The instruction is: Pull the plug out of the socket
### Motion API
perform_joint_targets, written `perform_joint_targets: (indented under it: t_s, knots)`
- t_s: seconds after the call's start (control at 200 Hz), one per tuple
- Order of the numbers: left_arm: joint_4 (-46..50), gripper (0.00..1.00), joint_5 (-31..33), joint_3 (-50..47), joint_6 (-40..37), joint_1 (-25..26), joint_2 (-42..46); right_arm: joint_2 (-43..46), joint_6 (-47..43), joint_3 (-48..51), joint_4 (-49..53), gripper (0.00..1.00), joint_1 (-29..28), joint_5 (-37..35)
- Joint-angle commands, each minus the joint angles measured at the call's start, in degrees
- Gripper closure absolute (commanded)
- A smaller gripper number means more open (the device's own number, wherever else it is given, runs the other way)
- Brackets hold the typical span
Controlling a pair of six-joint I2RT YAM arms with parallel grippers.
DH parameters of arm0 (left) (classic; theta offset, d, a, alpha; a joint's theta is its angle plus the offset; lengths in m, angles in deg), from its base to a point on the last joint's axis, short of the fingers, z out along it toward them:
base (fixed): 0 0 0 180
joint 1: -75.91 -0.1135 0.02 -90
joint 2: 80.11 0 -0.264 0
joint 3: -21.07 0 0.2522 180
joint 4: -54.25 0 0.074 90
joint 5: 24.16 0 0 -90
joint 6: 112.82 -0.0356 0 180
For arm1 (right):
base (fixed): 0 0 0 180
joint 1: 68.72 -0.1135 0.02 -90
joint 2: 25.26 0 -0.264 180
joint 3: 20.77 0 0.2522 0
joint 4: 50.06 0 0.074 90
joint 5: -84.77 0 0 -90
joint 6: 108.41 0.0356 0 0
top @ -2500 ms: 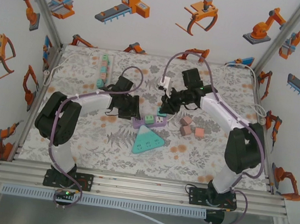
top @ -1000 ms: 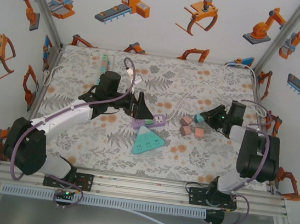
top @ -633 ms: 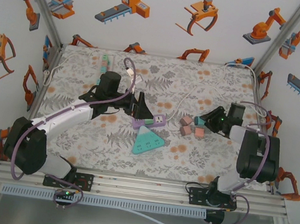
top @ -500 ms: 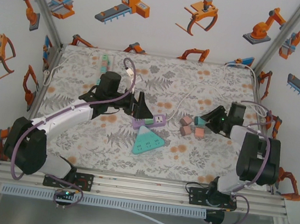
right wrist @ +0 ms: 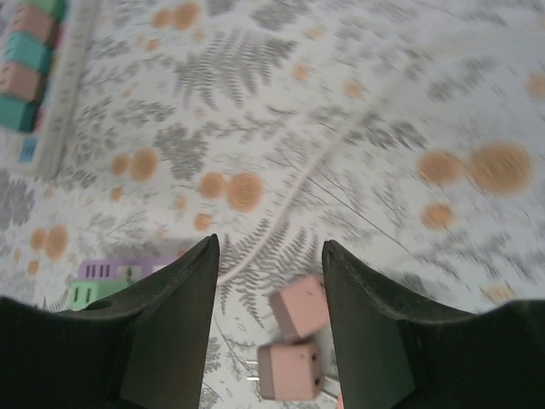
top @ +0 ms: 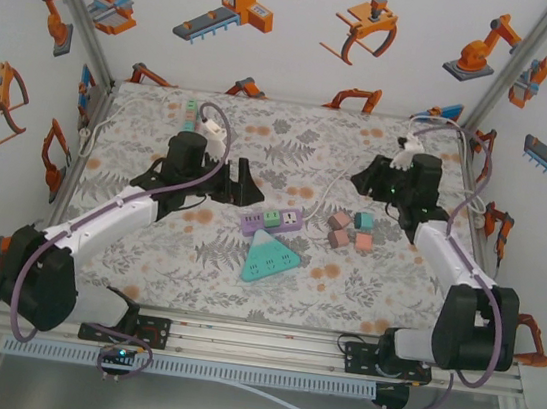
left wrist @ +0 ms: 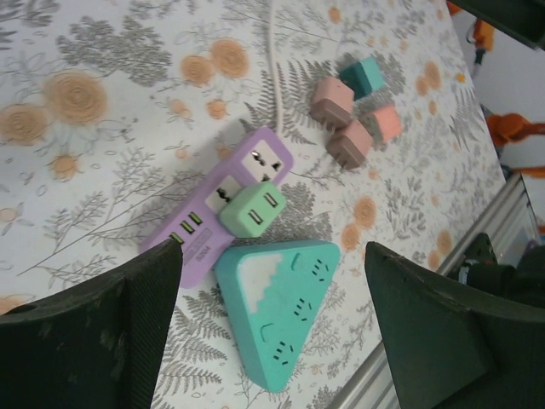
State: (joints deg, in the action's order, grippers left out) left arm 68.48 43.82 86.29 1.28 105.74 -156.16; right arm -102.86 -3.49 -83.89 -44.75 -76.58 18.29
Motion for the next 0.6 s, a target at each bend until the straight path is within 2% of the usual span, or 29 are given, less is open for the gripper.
perform_joint_targets:
  t_s: [0.0, 0.13, 0.23, 0.335, 0.411, 0.496, 0.596]
  knots:
    - [0.3, 0.19, 4.0, -0.2, 3.7, -1.5, 0.9, 2.0, -21.3, -0.9, -2.3, 0.5, -6.6, 6.9]
    - [2.2, 0.19, 4.6, -0.6, 6.1, -3.1, 0.1, 2.0, -34.8, -1.0, -2.2, 0.39, -13.1, 11.0]
    - [3.7, 0.2, 6.5, -1.2, 7.3, -3.6, -0.3, 0.1, -40.5, -2.9, -0.2, 0.38, -15.0, 19.1]
    - [7.3, 0.19, 9.3, -0.4, 7.9, -4.0, -2.1, -2.6, -50.9, -5.2, 5.9, 0.35, -16.4, 28.5]
    - [7.8, 0.19, 9.3, -0.3, 8.3, -4.1, -3.7, -6.0, -55.2, -6.7, 8.7, 0.33, -16.4, 32.5]
    - [7.2, 0.19, 8.9, -0.5, 9.1, -4.1, -5.3, -9.5, -60.9, -10.4, 15.7, 0.32, -17.3, 34.4]
    - [8.3, 0.2, 10.6, 0.1, 10.7, -4.1, -7.5, -13.7, -66.0, -15.0, 22.6, 0.32, -19.3, 31.7]
